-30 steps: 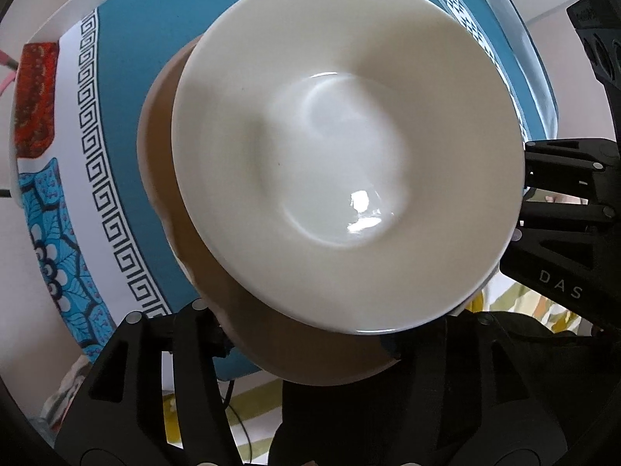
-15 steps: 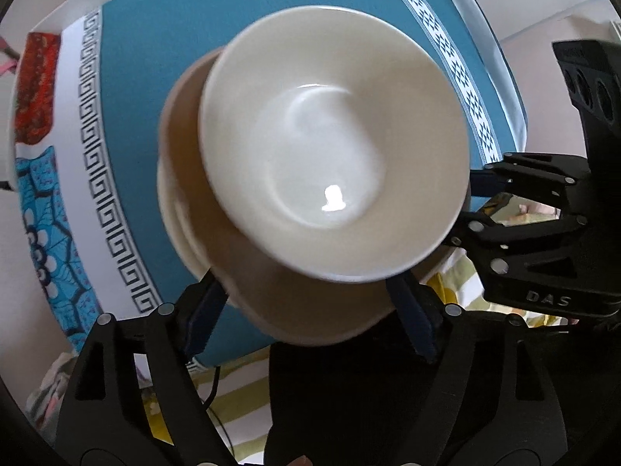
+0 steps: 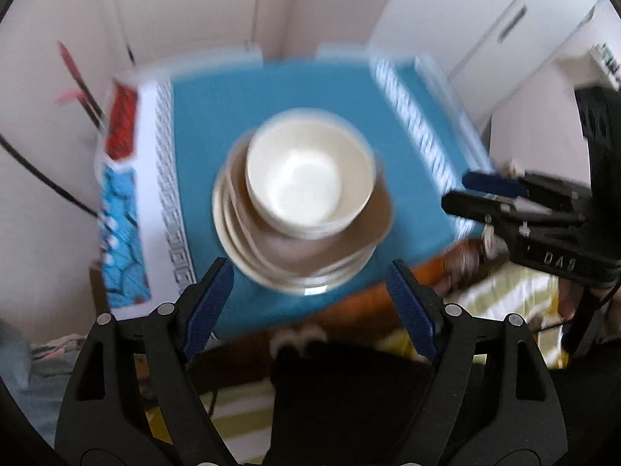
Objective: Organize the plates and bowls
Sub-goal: 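Open both tools and pull them back from the stack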
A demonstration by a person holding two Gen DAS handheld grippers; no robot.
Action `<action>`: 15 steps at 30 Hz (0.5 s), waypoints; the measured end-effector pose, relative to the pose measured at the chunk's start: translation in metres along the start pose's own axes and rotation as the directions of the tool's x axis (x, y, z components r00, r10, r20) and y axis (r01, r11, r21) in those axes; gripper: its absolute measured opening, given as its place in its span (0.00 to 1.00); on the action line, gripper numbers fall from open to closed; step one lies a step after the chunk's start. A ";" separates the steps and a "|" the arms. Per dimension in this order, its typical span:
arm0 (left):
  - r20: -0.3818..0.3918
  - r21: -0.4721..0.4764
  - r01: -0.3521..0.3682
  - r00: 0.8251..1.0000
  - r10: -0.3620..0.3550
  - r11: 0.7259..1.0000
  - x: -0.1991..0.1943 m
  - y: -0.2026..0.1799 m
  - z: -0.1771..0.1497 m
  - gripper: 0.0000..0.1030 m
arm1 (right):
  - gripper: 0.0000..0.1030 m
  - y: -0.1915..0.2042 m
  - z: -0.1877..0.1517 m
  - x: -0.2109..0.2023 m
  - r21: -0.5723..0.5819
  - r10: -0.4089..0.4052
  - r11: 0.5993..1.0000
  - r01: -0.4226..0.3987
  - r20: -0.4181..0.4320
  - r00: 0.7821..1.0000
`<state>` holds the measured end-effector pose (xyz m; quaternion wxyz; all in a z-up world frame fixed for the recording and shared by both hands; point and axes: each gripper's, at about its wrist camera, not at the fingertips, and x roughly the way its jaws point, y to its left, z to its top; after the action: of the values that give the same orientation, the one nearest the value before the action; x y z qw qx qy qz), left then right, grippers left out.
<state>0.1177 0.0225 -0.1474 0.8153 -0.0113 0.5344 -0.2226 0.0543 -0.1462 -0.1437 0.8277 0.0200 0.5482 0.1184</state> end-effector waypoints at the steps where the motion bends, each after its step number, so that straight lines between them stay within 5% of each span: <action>1: 0.066 -0.008 -0.018 0.998 0.018 1.000 -0.017 -0.005 0.000 0.77 | 0.42 0.002 -0.003 -0.017 -0.008 -0.011 1.000 0.011 0.045 0.999; 3: 0.176 -0.022 -0.048 0.983 0.051 0.999 -0.040 -0.021 0.000 0.77 | 0.55 0.006 -0.006 -0.049 -0.017 -0.035 0.999 0.038 0.142 0.989; 7: 0.411 -0.039 -0.096 0.906 0.103 0.995 -0.108 -0.036 -0.006 0.91 | 0.70 0.012 -0.012 -0.107 -0.017 -0.078 0.996 0.088 0.328 0.942; 9: 0.508 -0.043 -0.130 0.851 0.134 0.991 -0.133 -0.049 -0.012 1.00 | 0.88 0.016 -0.017 -0.138 -0.006 -0.102 0.993 0.116 0.432 0.896; 12: 0.607 -0.044 -0.184 0.776 0.172 0.982 -0.162 -0.063 -0.020 1.00 | 0.96 0.023 -0.022 -0.171 0.020 -0.146 0.987 0.160 0.532 0.834; 15: 0.652 -0.074 -0.236 0.724 0.226 0.969 -0.180 -0.075 -0.028 1.00 | 0.99 0.025 -0.030 -0.197 0.058 -0.201 0.976 0.211 0.615 0.763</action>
<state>0.0073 0.0290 0.0159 0.9717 -0.0161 0.2107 -0.1051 -0.0502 -0.1677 0.0267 0.9692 -0.0088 0.2456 0.0180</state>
